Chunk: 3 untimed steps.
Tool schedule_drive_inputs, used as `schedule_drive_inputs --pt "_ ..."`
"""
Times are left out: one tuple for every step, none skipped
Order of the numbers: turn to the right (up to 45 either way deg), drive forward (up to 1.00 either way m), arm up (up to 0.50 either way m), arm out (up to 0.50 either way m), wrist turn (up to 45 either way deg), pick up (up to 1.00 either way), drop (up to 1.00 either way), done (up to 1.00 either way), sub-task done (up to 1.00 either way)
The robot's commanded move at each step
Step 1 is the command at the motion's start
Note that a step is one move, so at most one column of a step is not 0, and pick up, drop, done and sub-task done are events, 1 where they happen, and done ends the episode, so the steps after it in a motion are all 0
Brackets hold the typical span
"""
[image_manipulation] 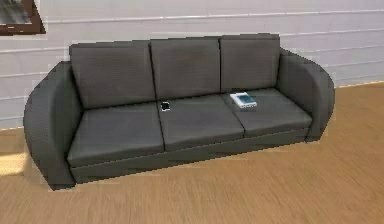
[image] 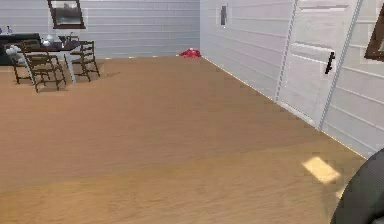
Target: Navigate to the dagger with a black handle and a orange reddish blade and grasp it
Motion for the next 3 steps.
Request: schedule_drive_inputs --pt "0.0 0.10 0.00 0.00 0.0 0.00 0.00 0.00 0.00" --pt "-45.0 0.00 0.00 0.00 0.0 0.00 0.00 0.00 0.00" --pt "-9.0 0.00 0.00 0.00 0.0 0.00 0.00 0.00 0.00"
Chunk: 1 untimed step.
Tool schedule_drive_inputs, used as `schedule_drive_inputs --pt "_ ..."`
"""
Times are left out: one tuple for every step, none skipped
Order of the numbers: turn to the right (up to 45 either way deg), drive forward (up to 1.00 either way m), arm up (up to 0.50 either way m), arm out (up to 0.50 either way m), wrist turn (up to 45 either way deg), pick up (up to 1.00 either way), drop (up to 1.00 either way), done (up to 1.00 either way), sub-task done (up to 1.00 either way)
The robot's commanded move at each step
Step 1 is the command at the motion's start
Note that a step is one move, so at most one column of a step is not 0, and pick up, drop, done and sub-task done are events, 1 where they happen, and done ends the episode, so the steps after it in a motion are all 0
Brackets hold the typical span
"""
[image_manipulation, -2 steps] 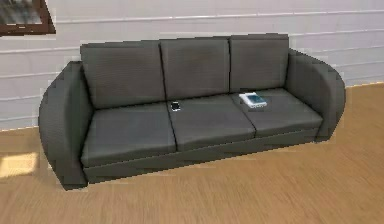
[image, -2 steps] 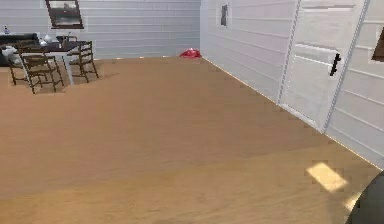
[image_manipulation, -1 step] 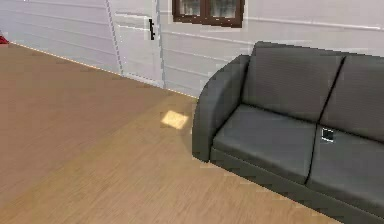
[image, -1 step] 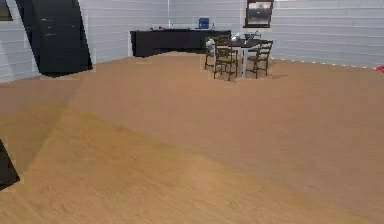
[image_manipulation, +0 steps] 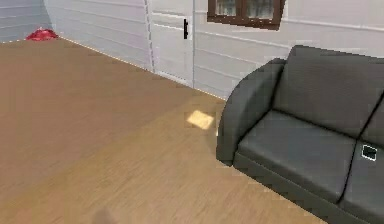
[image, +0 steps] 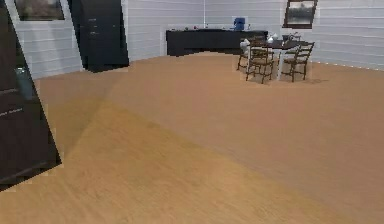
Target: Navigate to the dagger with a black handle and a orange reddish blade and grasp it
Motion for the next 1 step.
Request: schedule_drive_inputs --pt "0.0 0.45 0.00 0.00 0.0 0.00 0.00 0.00 0.00"
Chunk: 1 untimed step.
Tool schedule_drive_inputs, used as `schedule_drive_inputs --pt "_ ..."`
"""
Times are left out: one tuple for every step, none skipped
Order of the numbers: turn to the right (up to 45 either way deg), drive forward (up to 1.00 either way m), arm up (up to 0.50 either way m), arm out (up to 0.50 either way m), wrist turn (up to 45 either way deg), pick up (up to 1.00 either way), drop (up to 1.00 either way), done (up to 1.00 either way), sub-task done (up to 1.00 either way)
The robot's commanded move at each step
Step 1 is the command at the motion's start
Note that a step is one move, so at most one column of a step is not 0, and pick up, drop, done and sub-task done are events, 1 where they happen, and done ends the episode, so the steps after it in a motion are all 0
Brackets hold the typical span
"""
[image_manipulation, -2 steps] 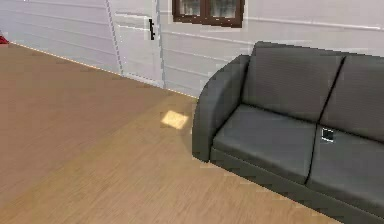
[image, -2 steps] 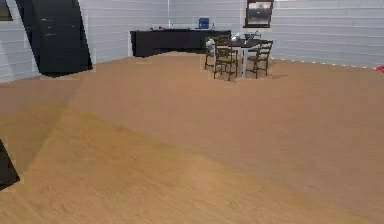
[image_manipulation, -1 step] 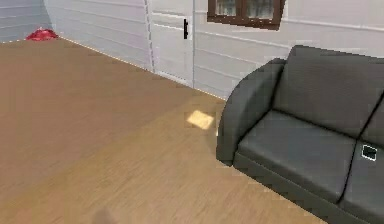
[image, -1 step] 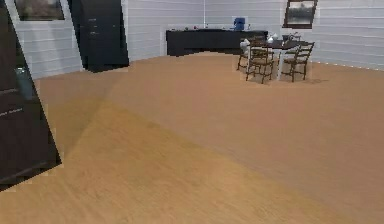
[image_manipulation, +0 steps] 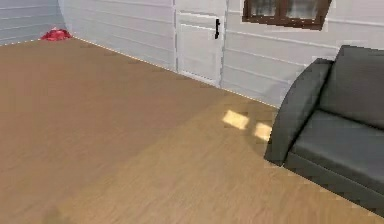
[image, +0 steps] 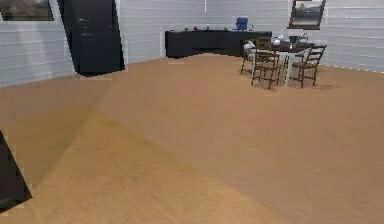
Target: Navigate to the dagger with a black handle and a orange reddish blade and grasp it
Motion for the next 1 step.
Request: schedule_drive_inputs --pt "-3.0 0.00 0.00 0.00 0.0 0.00 0.00 0.00 0.00"
